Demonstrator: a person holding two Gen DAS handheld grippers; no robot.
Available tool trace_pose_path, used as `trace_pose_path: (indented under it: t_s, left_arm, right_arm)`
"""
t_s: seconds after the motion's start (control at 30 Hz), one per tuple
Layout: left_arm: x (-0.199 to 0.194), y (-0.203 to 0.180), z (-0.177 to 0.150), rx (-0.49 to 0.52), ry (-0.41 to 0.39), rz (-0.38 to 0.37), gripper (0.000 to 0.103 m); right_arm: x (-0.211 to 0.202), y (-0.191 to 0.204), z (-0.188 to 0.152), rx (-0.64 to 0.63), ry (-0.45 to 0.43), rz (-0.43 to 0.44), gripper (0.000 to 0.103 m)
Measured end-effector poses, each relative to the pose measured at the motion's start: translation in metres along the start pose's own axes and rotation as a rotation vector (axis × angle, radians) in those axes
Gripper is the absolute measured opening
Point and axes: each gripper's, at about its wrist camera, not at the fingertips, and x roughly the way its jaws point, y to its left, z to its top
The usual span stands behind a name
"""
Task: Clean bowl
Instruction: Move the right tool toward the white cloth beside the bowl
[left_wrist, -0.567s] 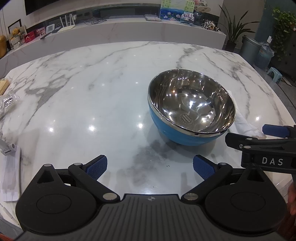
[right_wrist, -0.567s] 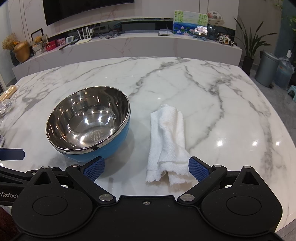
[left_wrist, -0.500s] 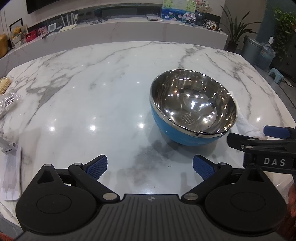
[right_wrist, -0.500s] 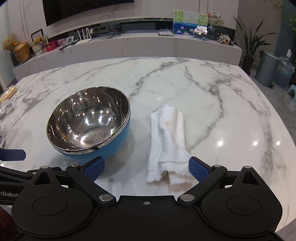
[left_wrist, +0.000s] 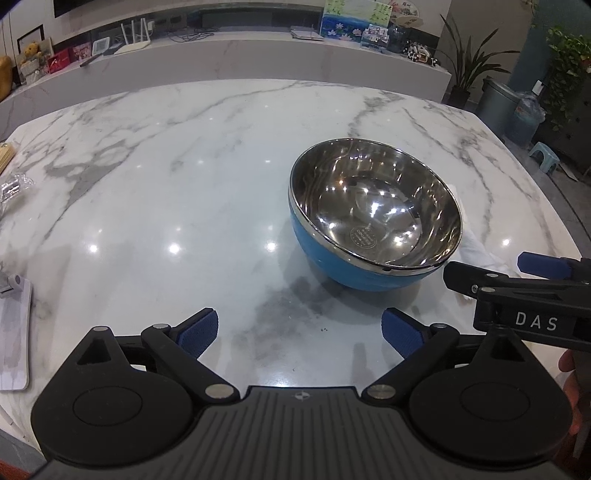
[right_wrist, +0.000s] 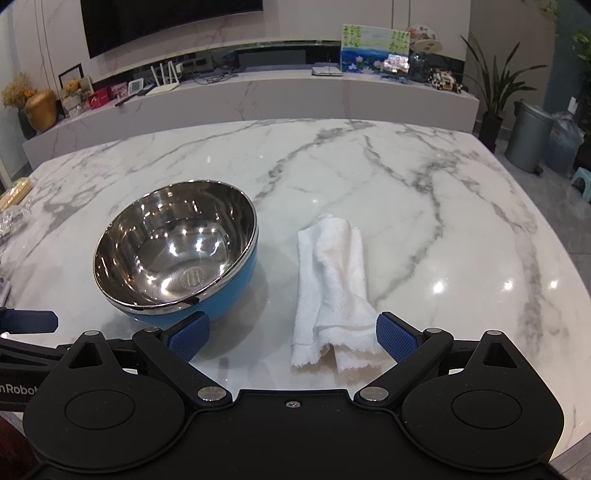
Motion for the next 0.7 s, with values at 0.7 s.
trace_pose_path:
  t_s: [0.7]
  left_arm:
    - [0.0048, 0.0020, -0.0037, 0.009, 0.005, 0.021, 0.090]
  right_arm:
    - [-0.0036, -0.0058, 0.0036, 0.060, -0.022, 0.011, 0.095]
